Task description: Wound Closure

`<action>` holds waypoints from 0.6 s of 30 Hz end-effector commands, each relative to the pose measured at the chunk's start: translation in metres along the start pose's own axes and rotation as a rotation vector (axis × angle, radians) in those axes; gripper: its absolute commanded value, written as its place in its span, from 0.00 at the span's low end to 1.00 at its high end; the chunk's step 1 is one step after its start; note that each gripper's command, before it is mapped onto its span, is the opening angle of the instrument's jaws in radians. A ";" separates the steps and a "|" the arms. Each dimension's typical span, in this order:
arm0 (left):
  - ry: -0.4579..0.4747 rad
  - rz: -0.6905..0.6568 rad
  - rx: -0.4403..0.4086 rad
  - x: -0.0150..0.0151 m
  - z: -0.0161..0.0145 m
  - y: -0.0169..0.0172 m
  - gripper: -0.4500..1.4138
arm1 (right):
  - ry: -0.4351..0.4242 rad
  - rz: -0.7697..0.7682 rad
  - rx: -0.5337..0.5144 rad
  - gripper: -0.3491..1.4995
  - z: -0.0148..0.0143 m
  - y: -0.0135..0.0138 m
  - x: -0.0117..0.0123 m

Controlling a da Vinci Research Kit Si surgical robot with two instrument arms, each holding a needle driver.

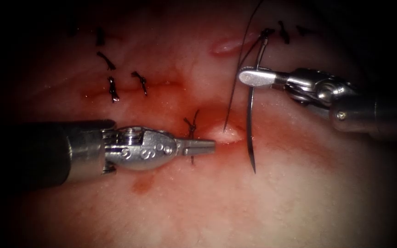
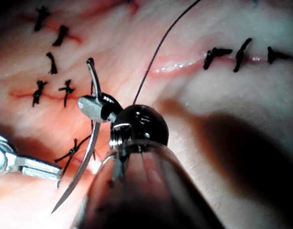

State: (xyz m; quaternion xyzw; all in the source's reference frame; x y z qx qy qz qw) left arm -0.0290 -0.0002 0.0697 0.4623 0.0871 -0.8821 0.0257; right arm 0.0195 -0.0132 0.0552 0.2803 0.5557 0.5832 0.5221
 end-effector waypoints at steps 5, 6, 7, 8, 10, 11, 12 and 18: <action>-0.075 -0.019 -0.026 -0.0010 0.0028 -0.0010 0.00 | 0.019 -0.047 -0.013 0.00 0.0013 -0.0001 0.0000; -0.092 -0.024 -0.037 -0.0012 0.0032 -0.0010 0.00 | 0.021 -0.065 -0.016 0.00 0.0013 -0.0001 0.0000; -0.116 -0.027 -0.054 -0.0014 0.0037 -0.0009 0.00 | 0.026 -0.088 -0.019 0.00 0.0013 -0.0002 -0.0001; -0.150 -0.035 -0.078 -0.0019 0.0044 -0.0009 0.00 | 0.031 -0.118 -0.027 0.00 0.0013 -0.0002 -0.0001; -0.188 -0.055 -0.101 -0.0025 0.0050 -0.0010 0.00 | 0.037 -0.147 -0.030 0.00 0.0013 -0.0003 -0.0001; -0.203 -0.059 -0.106 -0.0028 0.0053 -0.0011 0.00 | 0.037 -0.158 -0.031 0.00 0.0013 -0.0003 -0.0001; -0.217 -0.064 -0.112 -0.0030 0.0056 -0.0012 0.00 | 0.038 -0.170 -0.032 0.00 0.0013 -0.0004 -0.0001; -0.285 -0.095 -0.148 -0.0048 0.0068 -0.0018 0.00 | 0.047 -0.252 -0.040 0.00 0.0013 -0.0005 -0.0002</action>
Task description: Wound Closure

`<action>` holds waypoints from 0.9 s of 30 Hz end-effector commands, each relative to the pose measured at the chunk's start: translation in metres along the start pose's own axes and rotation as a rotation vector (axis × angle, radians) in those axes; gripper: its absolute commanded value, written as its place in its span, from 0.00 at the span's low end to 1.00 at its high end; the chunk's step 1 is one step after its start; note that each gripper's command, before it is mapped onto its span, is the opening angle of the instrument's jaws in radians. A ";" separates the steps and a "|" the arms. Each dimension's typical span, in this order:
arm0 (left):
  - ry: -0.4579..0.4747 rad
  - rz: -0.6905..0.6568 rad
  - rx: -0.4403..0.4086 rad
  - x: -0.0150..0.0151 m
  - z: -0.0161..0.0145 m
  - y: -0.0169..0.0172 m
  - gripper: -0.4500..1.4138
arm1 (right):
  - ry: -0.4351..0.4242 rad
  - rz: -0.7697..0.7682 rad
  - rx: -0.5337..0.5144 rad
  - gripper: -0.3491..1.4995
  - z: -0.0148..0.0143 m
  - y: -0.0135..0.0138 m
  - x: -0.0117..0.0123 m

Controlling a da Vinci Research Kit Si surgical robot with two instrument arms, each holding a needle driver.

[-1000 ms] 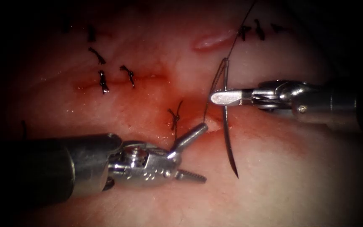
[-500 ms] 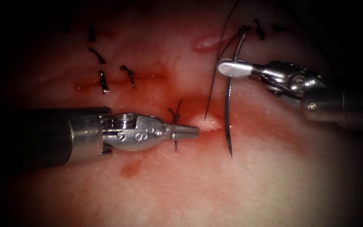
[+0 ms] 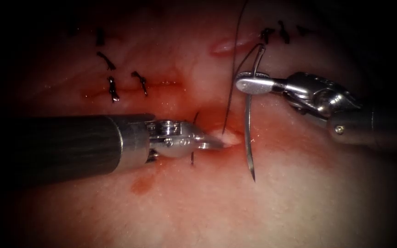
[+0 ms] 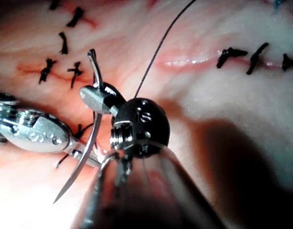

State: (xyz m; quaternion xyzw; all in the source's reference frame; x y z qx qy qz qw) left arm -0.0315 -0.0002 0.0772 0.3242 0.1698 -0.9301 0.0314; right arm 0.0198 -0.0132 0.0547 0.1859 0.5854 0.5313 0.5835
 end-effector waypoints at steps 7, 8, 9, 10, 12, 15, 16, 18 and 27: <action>0.000 -0.025 -0.002 -0.0007 0.0008 -0.0027 0.00 | 0.074 -0.153 0.003 0.00 0.0014 -0.0002 -0.0003; -0.005 -0.030 -0.005 -0.0008 0.0009 -0.0027 0.00 | 0.097 -0.174 0.003 0.00 0.0017 -0.0002 -0.0003; -0.012 -0.036 -0.010 -0.0007 0.0009 -0.0027 0.00 | 0.114 -0.189 0.002 0.00 0.0018 -0.0002 -0.0003; -0.019 -0.041 -0.015 -0.0007 0.0010 -0.0026 0.00 | 0.127 -0.193 -0.001 0.00 0.0020 -0.0003 -0.0003; -0.036 -0.052 -0.027 -0.0007 0.0011 -0.0024 0.00 | 0.148 -0.214 -0.006 0.00 0.0024 -0.0003 -0.0002; -0.054 -0.086 -0.013 -0.0006 0.0011 -0.0021 0.00 | 0.169 -0.243 -0.013 0.00 0.0028 -0.0004 0.0000; -0.074 -0.095 -0.011 -0.0006 0.0012 -0.0018 0.00 | 0.176 -0.259 -0.016 0.00 0.0028 -0.0004 0.0001; -0.112 -0.133 -0.024 -0.0007 0.0013 -0.0013 0.05 | 0.186 -0.285 -0.019 0.00 0.0028 -0.0005 0.0003; -0.131 -0.221 -0.059 -0.0006 0.0019 -0.0009 0.27 | 0.235 -0.452 -0.041 0.00 0.0029 -0.0006 0.0000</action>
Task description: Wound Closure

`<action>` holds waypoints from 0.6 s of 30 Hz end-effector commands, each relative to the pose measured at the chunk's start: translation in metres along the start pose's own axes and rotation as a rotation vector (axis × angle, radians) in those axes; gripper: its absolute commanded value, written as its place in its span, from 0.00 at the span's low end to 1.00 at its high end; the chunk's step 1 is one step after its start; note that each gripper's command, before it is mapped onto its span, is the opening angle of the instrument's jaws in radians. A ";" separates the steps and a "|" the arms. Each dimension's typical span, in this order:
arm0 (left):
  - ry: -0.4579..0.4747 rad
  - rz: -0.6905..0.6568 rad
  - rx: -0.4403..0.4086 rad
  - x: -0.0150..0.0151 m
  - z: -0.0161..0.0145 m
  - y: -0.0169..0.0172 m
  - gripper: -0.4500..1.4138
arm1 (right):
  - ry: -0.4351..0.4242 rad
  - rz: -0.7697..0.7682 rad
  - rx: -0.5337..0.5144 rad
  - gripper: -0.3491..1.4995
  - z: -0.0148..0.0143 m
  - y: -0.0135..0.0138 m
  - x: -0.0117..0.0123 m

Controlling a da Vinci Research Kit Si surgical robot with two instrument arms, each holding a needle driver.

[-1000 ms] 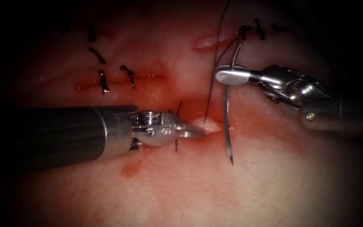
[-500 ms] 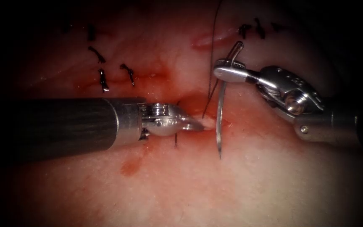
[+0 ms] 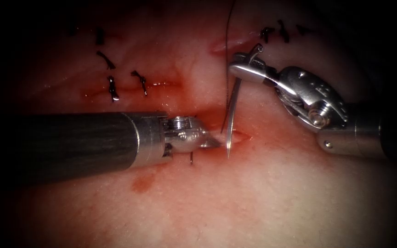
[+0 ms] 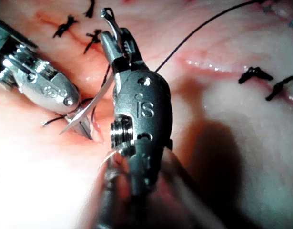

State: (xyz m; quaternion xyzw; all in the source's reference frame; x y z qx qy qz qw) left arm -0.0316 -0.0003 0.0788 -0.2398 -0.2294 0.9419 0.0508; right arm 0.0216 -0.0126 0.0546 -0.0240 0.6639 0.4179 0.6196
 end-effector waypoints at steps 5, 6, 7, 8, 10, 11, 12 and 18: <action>0.006 -0.019 -0.006 0.0007 0.0005 -0.0007 0.38 | 0.011 -0.070 -0.013 0.00 0.0013 -0.0004 -0.0011; 0.006 -0.019 -0.006 0.0007 0.0004 -0.0007 0.39 | 0.015 -0.084 -0.016 0.00 0.0013 -0.0004 -0.0013; 0.006 -0.019 -0.007 0.0007 0.0004 -0.0007 0.40 | 0.016 -0.092 -0.016 0.00 0.0013 -0.0004 -0.0014; 0.006 -0.019 -0.007 0.0007 0.0004 -0.0007 0.41 | 0.017 -0.093 -0.017 0.00 0.0013 -0.0004 -0.0015; 0.006 -0.019 -0.007 0.0007 0.0004 -0.0006 0.44 | 0.024 -0.103 -0.021 0.00 0.0013 -0.0004 -0.0019; 0.008 -0.025 -0.009 0.0007 0.0004 -0.0006 0.45 | 0.025 -0.110 -0.021 0.00 0.0013 -0.0004 -0.0020; 0.008 -0.025 -0.009 0.0007 0.0004 -0.0006 0.47 | 0.025 -0.118 -0.022 0.00 0.0013 -0.0004 -0.0022; 0.008 -0.030 -0.009 0.0007 0.0004 -0.0006 0.50 | 0.033 -0.178 -0.025 0.00 0.0010 -0.0003 -0.0027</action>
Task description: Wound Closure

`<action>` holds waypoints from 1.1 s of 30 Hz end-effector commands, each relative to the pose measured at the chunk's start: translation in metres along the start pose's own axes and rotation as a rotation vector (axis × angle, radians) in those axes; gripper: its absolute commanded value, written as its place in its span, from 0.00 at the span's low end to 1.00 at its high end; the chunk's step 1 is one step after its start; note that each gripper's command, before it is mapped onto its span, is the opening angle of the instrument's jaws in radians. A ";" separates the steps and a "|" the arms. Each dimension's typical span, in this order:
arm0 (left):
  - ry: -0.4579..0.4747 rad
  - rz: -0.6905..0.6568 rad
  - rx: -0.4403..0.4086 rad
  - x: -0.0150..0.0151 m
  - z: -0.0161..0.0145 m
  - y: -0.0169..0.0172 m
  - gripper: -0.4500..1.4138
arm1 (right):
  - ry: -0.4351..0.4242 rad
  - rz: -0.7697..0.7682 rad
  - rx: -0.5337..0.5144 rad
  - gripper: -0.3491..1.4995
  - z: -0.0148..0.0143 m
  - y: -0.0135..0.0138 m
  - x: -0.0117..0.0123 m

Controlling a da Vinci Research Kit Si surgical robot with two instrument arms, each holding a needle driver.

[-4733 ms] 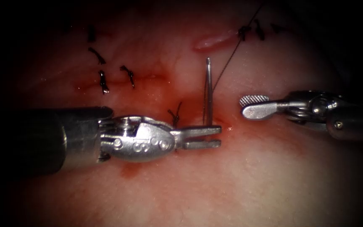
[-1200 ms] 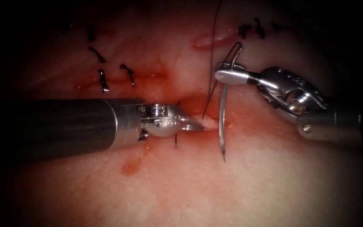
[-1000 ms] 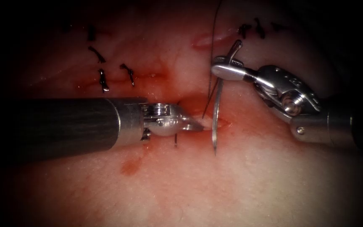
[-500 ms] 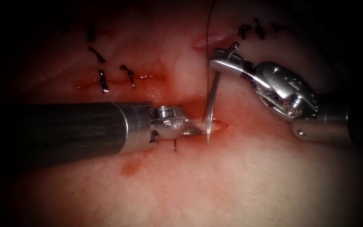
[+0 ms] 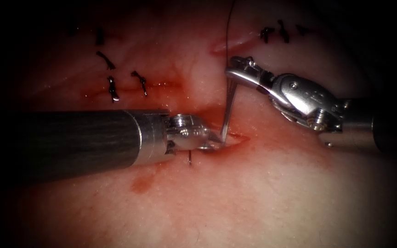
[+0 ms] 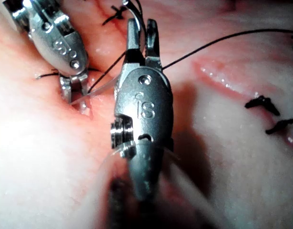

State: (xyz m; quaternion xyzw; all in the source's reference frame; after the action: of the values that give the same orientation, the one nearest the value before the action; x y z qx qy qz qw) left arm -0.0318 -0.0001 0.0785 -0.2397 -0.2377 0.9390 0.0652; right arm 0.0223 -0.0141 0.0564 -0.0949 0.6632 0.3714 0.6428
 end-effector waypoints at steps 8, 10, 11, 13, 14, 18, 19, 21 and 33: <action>0.004 0.001 -0.005 0.0004 0.0004 -0.0003 0.50 | 0.021 -0.133 -0.007 0.00 0.0005 -0.0011 -0.0015; 0.004 0.001 -0.006 0.0005 0.0004 -0.0002 0.50 | 0.022 -0.147 -0.008 0.00 0.0004 -0.0012 -0.0016; 0.004 0.001 -0.006 0.0005 0.0004 -0.0002 0.50 | 0.024 -0.165 -0.009 0.00 0.0004 -0.0012 -0.0017; 0.004 0.001 -0.006 0.0006 0.0003 -0.0001 0.50 | 0.025 -0.184 -0.011 0.00 0.0003 -0.0013 -0.0017; 0.004 0.001 -0.007 0.0006 0.0003 -0.0001 0.50 | 0.025 -0.184 -0.011 0.00 0.0003 -0.0013 -0.0017; 0.006 0.000 -0.009 0.0008 0.0001 -0.0001 0.50 | 0.007 -0.198 -0.011 0.00 0.0003 -0.0014 -0.0019; 0.006 -0.001 -0.010 0.0009 0.0000 -0.0001 0.50 | -0.002 -0.201 -0.005 0.00 0.0002 -0.0015 -0.0020; 0.009 -0.002 -0.014 0.0010 -0.0004 -0.0002 0.50 | -0.024 -0.208 0.009 0.00 0.0000 -0.0017 -0.0023; 0.102 -0.002 0.101 0.0045 -0.0059 0.0006 0.48 | -0.146 -0.171 0.057 0.00 -0.0004 -0.0008 -0.0031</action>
State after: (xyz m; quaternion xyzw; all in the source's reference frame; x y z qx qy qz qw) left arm -0.0324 0.0026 0.0709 -0.2833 -0.1832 0.9369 0.0915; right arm 0.0218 -0.0161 0.0587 -0.1006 0.6113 0.3058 0.7229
